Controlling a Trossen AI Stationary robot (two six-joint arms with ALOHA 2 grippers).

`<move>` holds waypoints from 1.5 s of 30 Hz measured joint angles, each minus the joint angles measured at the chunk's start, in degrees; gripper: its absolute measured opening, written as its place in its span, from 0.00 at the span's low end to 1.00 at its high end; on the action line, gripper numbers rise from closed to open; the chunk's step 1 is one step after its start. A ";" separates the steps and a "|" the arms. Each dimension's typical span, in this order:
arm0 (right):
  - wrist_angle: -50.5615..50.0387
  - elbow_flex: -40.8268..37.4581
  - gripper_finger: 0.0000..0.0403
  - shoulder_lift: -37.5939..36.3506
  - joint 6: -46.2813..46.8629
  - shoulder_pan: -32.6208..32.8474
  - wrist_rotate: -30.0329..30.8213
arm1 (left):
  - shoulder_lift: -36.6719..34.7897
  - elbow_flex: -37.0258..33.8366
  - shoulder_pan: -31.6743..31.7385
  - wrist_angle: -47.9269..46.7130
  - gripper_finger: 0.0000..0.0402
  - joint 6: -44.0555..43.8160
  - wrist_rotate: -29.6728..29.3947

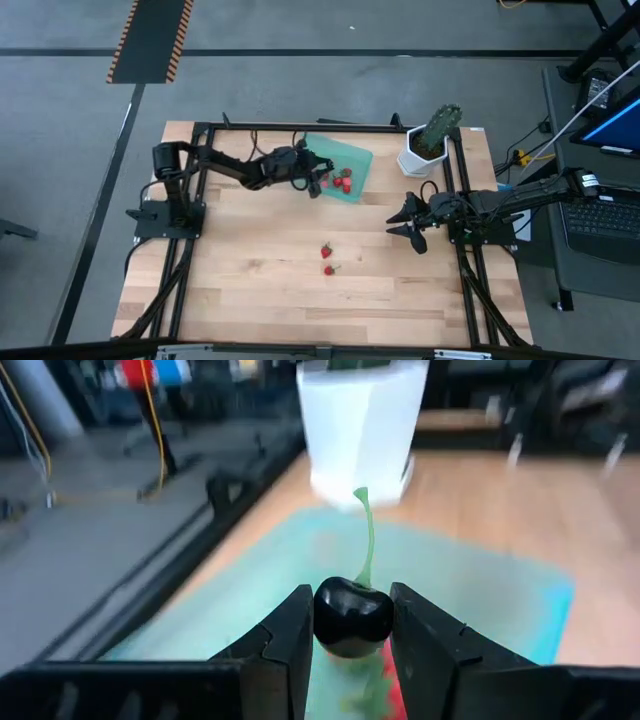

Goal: Pick and placing Produce into tupperware
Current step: Put the black cherry into the light blue bin, then put the red strawberry into the light blue bin

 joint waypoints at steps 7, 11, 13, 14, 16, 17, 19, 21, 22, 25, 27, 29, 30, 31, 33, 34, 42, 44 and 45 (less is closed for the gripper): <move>0.02 0.00 0.38 -0.01 0.68 0.01 0.00 | -0.18 8.86 2.19 -24.55 0.26 2.47 0.00; 0.02 0.00 0.38 -0.01 1.38 -0.01 0.00 | -0.20 15.26 3.94 -37.68 0.26 4.13 3.27; 0.02 0.02 0.38 0.00 1.40 -0.01 -0.02 | -0.02 18.03 4.90 -42.43 0.26 4.46 5.35; 0.02 0.00 0.38 -0.02 1.38 0.01 0.00 | 0.18 19.13 5.32 -43.88 0.26 4.50 5.69; 0.02 0.00 0.38 -0.02 1.39 -0.01 -0.02 | 0.48 20.11 6.13 -46.01 0.26 4.86 5.79; 0.02 0.01 0.38 -0.01 1.41 0.00 0.00 | 0.73 20.38 6.49 -46.44 0.26 5.07 5.83; 0.05 0.00 0.38 -0.01 1.47 -0.01 -0.01 | 1.18 20.57 7.09 -46.78 0.26 5.41 5.91; 0.05 0.00 0.38 -0.02 1.49 -0.01 0.00 | 1.79 20.63 7.63 -46.92 0.26 5.62 5.95; 0.07 0.02 0.38 0.00 1.49 -0.01 0.00 | 2.27 20.63 7.87 -46.96 0.26 5.62 5.97; 0.08 0.00 0.38 0.00 1.50 0.00 -0.02 | 3.32 20.63 8.54 -46.68 0.26 5.68 5.99; 0.09 0.00 0.38 -0.01 1.51 0.00 0.00 | 3.62 20.63 8.92 -46.38 0.26 5.70 6.39; 0.09 0.00 0.38 -0.01 1.51 -0.01 0.00 | 3.80 20.63 9.29 -46.49 0.26 5.70 7.45; 0.09 0.00 0.38 -0.01 1.51 -0.01 -0.01 | 3.80 20.63 9.30 -46.32 0.26 5.70 7.50; 0.09 0.00 0.38 -0.01 1.51 0.01 0.00 | 3.80 20.63 9.30 -45.86 0.26 5.69 7.52; 0.09 0.00 0.38 -0.01 1.52 -0.01 0.00 | 3.80 20.63 9.27 -44.85 0.26 5.63 7.50; 0.09 0.00 0.38 -0.02 1.53 0.00 -0.01 | 3.80 20.63 9.16 -44.51 0.26 5.60 7.49; 0.07 0.00 0.38 -0.02 1.53 -0.01 -0.01 | 3.80 20.63 9.02 -43.87 0.53 3.94 5.46; 0.09 0.00 0.38 0.00 1.53 -0.01 0.00 | 3.80 20.63 9.02 -43.87 0.55 3.14 5.33; 0.07 0.00 0.38 -0.02 1.53 -0.01 -0.02 | 3.80 20.63 9.02 -43.87 0.56 2.98 5.35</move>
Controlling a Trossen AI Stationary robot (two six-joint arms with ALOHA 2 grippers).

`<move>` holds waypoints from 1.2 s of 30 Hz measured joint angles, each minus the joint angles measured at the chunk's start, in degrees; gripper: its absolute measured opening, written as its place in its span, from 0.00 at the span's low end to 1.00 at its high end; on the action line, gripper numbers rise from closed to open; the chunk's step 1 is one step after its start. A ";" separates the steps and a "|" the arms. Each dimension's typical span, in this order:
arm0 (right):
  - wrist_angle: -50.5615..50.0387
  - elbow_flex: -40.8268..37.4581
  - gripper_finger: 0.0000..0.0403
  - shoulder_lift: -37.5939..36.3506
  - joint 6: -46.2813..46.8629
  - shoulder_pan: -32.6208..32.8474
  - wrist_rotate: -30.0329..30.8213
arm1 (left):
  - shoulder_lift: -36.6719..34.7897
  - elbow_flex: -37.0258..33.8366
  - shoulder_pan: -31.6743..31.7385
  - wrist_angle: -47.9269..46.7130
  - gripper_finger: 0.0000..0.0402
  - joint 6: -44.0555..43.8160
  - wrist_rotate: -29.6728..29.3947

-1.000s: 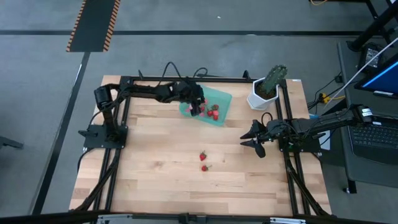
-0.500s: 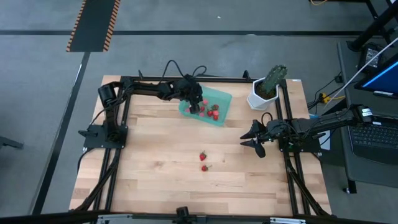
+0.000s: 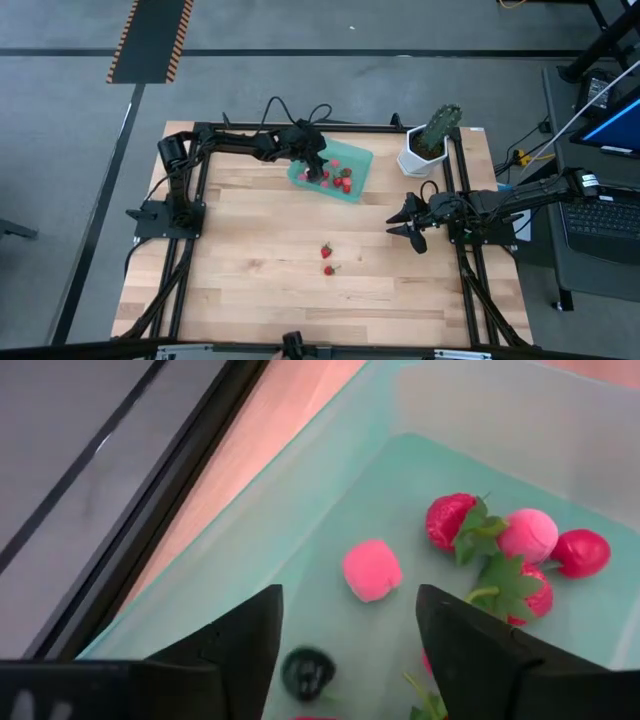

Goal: Pick and placing Produce into tupperware
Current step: Put the red strawberry into the light blue bin

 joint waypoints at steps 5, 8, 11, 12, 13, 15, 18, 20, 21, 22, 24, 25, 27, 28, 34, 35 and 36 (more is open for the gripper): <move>0.00 0.00 0.38 0.01 0.00 0.01 0.00 | -0.32 -0.04 -0.33 -0.15 0.54 -0.09 0.00; 0.00 0.00 0.38 0.01 -0.05 0.02 0.00 | -1.34 -0.09 -0.97 0.14 0.53 -1.34 0.00; 0.00 0.00 0.38 0.02 -0.07 0.00 0.00 | -2.28 -0.09 -1.96 -1.83 0.53 -5.99 0.07; 0.00 0.00 0.38 0.02 -0.19 0.02 0.00 | -2.61 -0.09 -2.31 -2.90 0.53 -6.33 0.60; 0.00 0.01 0.38 0.00 -0.22 0.00 0.00 | -2.98 -0.09 -2.71 -4.57 0.53 -6.25 1.54; 0.00 0.01 0.38 0.00 -0.20 0.01 0.00 | -3.10 -0.05 -3.73 -6.33 0.54 -5.38 4.00; 0.13 0.00 0.38 0.02 -0.18 0.00 0.00 | -3.17 -0.08 -5.83 -10.08 0.54 -4.71 9.63; 0.17 0.00 0.38 0.00 -0.17 0.02 0.01 | -3.37 -0.85 -7.84 -9.23 0.53 -4.55 14.12; 0.28 0.00 0.38 0.01 -0.07 0.02 0.01 | -3.39 -1.48 -8.98 -8.18 0.53 -4.55 15.64; 0.45 0.00 0.38 0.02 0.02 0.02 0.00 | -3.39 -2.16 -10.10 -7.20 0.53 -4.60 16.22; 0.87 0.00 0.38 0.01 0.04 0.01 0.02 | -4.18 -3.96 -12.22 -4.68 0.53 -5.44 16.26; 1.05 0.00 0.38 0.00 0.06 0.01 0.01 | -4.70 -5.04 -13.29 -3.03 0.53 -6.04 15.90; 1.42 0.00 0.38 0.02 0.06 0.01 0.02 | -5.99 -7.89 -15.32 0.73 0.54 -6.72 14.55; 1.80 0.00 0.38 0.02 0.04 0.01 0.02 | -7.04 -9.97 -16.39 2.56 0.53 -7.51 13.65; 3.58 0.00 0.38 0.04 -0.35 0.00 0.04 | -16.27 -20.29 -20.70 14.99 0.53 -7.52 4.05; 3.65 0.00 0.38 0.04 -0.32 0.00 0.04 | -18.34 -21.68 -21.06 15.13 0.53 -7.55 2.39; 3.99 0.00 0.38 0.11 -0.28 0.00 0.04 | -20.20 -22.64 -21.40 15.06 0.54 -7.57 1.31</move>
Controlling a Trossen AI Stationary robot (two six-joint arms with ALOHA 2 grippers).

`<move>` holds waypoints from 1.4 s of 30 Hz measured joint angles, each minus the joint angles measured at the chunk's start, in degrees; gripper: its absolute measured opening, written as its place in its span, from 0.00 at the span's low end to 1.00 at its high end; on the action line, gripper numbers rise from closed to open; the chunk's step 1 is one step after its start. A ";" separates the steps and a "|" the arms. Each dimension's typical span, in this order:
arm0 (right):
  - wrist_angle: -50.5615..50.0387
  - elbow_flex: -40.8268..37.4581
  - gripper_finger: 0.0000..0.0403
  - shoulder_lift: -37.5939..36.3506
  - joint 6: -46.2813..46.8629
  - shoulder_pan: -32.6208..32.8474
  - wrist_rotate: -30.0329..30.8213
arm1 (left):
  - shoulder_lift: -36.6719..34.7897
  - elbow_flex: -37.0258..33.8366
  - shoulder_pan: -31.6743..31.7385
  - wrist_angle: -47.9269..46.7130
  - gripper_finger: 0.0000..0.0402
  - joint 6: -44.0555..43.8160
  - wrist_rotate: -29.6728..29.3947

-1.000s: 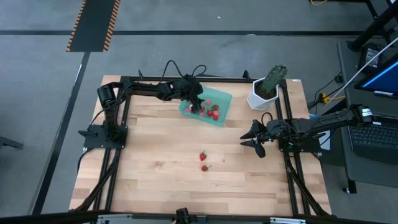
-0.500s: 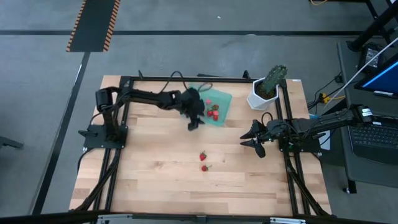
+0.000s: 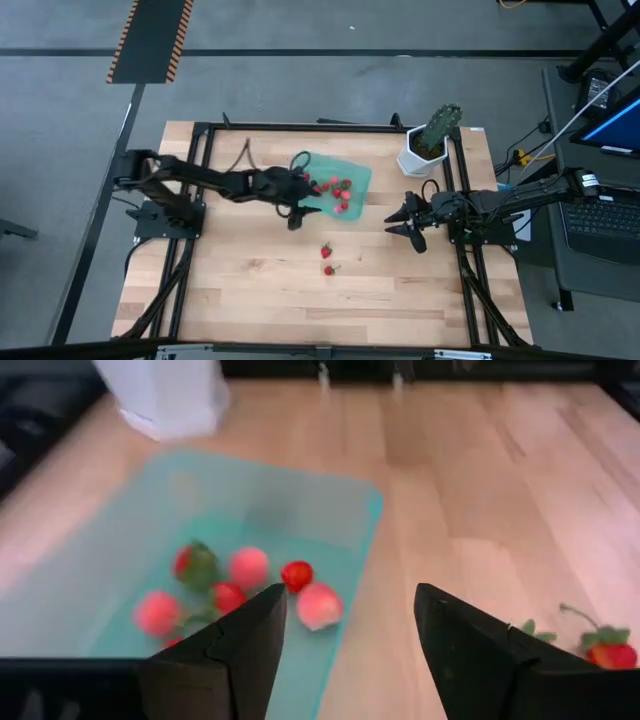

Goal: Pick and placing Produce into tupperware
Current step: Put the red strawberry into the light blue bin

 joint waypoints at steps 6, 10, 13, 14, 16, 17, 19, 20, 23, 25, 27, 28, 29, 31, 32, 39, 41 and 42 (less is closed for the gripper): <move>2.74 -0.02 0.38 1.30 0.27 0.01 0.00 | -9.44 -4.61 -4.78 1.50 0.53 0.14 -1.50; 6.01 -0.02 0.38 2.81 1.39 0.03 0.00 | -13.68 -8.81 -10.07 7.42 0.54 1.34 -6.39; 6.97 0.64 0.38 4.74 1.54 0.71 0.02 | -15.79 -12.53 -14.08 10.77 0.53 1.25 -11.80; 6.94 1.50 0.38 5.82 1.36 1.09 0.03 | -16.15 -13.51 -15.22 11.42 0.53 1.01 -13.80; 6.89 4.00 0.38 8.15 -0.42 2.00 0.15 | -16.70 -15.53 -17.29 13.18 0.53 -0.77 -17.89; 6.88 5.88 0.38 9.71 -1.76 2.49 0.68 | -16.65 -16.24 -18.10 14.18 0.53 -1.75 -19.64; 4.58 9.97 0.38 13.07 -4.36 3.44 2.47 | -16.58 -17.56 -19.45 16.02 0.53 -2.51 -21.90; 2.75 12.39 0.38 15.15 -5.85 3.85 3.50 | -16.56 -17.79 -19.95 16.72 0.53 -2.76 -22.30; -4.12 19.79 0.38 21.89 -8.01 4.76 5.11 | -16.58 -18.30 -21.03 18.98 0.54 -1.86 -22.42; -8.03 24.56 0.38 26.92 -8.82 5.18 5.17 | -16.58 -19.01 -21.73 20.57 0.53 -1.00 -22.50; -11.36 28.94 0.38 31.84 -9.19 5.52 5.11 | -16.58 -20.17 -22.23 22.03 0.53 -1.23 -22.55; -12.09 31.12 0.38 34.37 -9.52 5.69 5.10 | -16.58 -21.15 -22.57 23.00 0.53 -1.60 -22.73; -13.15 33.14 0.38 36.66 -10.53 5.93 5.09 | -16.54 -22.27 -22.89 24.54 0.53 -1.82 -23.12; -16.09 37.26 0.38 40.94 -12.52 6.41 5.09 | -16.54 -24.61 -23.56 29.75 0.53 -1.87 -24.26; -17.26 39.22 0.38 43.16 -13.69 6.71 5.09 | -16.54 -25.82 -23.95 32.60 0.54 -1.87 -24.73; -24.97 52.09 0.38 55.31 -22.92 8.23 4.96 | -16.54 -30.90 -26.97 40.32 0.53 -1.90 -25.28; -26.96 55.40 0.38 58.12 -25.64 8.28 4.86 | -16.54 -31.07 -27.64 40.30 0.53 -1.92 -25.28; -28.40 57.13 0.38 59.43 -26.88 8.28 4.45 | -16.54 -31.07 -27.88 40.30 0.54 -1.92 -25.24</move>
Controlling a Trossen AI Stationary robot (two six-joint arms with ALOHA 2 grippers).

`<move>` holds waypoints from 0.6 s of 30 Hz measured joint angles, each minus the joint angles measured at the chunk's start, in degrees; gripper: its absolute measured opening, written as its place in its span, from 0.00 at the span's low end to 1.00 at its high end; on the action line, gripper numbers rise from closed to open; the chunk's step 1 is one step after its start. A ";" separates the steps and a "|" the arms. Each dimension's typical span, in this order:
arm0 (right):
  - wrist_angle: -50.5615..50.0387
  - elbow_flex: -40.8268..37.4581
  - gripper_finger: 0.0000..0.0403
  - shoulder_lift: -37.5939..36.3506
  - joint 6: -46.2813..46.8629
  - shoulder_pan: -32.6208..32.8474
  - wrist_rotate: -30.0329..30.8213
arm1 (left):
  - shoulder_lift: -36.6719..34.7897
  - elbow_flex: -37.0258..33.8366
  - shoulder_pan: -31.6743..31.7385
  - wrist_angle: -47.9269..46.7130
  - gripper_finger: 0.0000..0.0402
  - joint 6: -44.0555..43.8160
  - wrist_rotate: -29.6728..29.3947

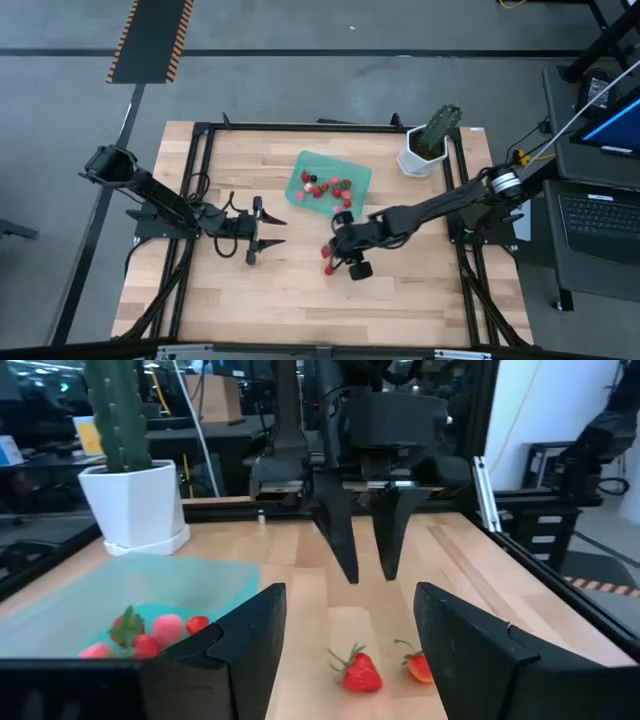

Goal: Pick and placing Produce into tupperware
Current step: Put the red strawberry into the light blue bin

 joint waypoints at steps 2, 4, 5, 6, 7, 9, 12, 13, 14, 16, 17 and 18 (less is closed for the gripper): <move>-2.31 3.58 0.38 2.90 -2.44 -0.01 -0.89 | 0.00 0.00 -0.49 -0.03 0.54 -0.18 0.13; -6.27 6.80 0.38 5.67 -5.10 -0.02 -1.36 | 0.00 0.00 -0.73 -0.01 0.53 -1.38 0.26; -7.57 8.53 0.38 7.21 -6.38 -0.02 -1.47 | 0.00 0.00 -0.90 -0.02 0.53 -1.52 0.29; -9.19 10.17 0.38 8.51 -7.72 -0.02 -1.50 | 0.00 0.00 -0.95 -0.01 0.53 -1.53 0.29; -10.98 11.60 0.38 9.64 -8.74 -0.02 -1.49 | 0.00 0.00 -0.95 -0.06 0.53 -1.51 0.28; -13.92 14.37 0.38 11.87 -9.88 -0.02 -1.49 | 0.00 0.02 -0.93 -0.73 0.53 -1.51 0.30; -17.09 17.29 0.38 14.45 -10.93 -0.02 -1.47 | 0.00 0.02 -0.91 -1.47 0.54 -1.50 0.29; -16.87 17.90 0.38 15.00 -10.98 -0.02 -1.49 | 0.01 0.02 -0.91 -1.94 0.54 -1.49 0.28; -16.55 18.35 0.38 15.39 -10.99 -0.02 -1.47 | 0.02 0.02 -0.90 -1.96 0.54 -1.49 0.28; -16.46 18.92 0.38 15.80 -11.08 -0.11 -1.47 | 0.00 0.02 -0.89 -1.86 0.53 -1.49 0.28; -16.30 19.11 0.38 15.88 -11.20 -0.13 -1.47 | 0.00 0.02 -0.89 -2.15 0.53 -1.51 0.28; -16.18 19.13 0.38 15.93 -11.24 -0.13 -1.47 | 0.01 0.02 -0.89 -2.19 0.53 -1.50 0.28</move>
